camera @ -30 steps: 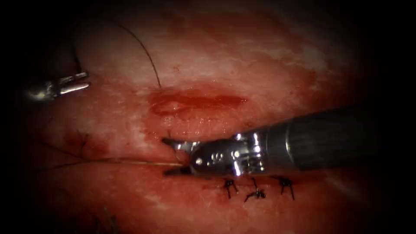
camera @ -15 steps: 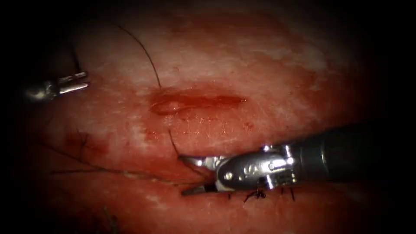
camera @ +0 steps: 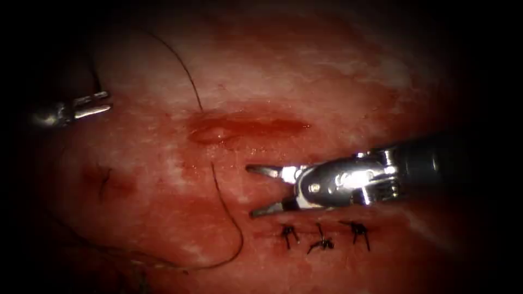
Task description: Wound Closure
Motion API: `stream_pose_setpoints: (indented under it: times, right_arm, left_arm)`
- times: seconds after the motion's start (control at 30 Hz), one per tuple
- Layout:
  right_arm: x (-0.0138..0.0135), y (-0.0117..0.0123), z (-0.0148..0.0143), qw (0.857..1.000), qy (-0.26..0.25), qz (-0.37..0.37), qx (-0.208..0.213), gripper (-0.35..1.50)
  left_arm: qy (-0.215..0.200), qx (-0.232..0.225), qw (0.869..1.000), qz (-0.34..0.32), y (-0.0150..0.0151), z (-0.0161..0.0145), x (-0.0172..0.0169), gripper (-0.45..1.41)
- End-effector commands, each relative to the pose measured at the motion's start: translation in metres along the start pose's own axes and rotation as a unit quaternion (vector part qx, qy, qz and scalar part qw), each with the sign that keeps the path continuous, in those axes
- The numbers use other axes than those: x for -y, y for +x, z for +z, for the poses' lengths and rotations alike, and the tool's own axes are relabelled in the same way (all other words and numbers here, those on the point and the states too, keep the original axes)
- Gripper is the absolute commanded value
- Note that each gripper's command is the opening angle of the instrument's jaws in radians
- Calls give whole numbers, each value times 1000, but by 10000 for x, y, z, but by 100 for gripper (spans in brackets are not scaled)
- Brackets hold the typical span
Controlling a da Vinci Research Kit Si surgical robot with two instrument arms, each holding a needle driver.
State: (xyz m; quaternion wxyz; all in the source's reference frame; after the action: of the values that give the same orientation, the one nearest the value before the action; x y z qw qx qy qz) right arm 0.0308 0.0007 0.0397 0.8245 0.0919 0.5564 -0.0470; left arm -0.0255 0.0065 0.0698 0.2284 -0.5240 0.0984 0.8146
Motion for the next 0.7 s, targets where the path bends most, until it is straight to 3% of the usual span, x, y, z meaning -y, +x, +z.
stream_pose_setpoints:
  times: [0.03,0.23,0.33,0.7]
  right_arm:
    - [1,-22,28,1000,-6,-26,3,114]
    - [-9,-75,62,994,-9,-105,30,109]
    - [-8,-88,66,990,-11,-137,34,109]
    - [-4,-75,97,986,-21,-164,32,104]
  left_arm:
    - [-1,1,1000,-1,-5,3,-8,-45]
    - [-1,1,1000,-1,-5,1,-9,-45]
    - [-1,1,1000,-1,-4,0,-9,-45]
    - [-1,1,1000,-1,-4,0,-8,-45]
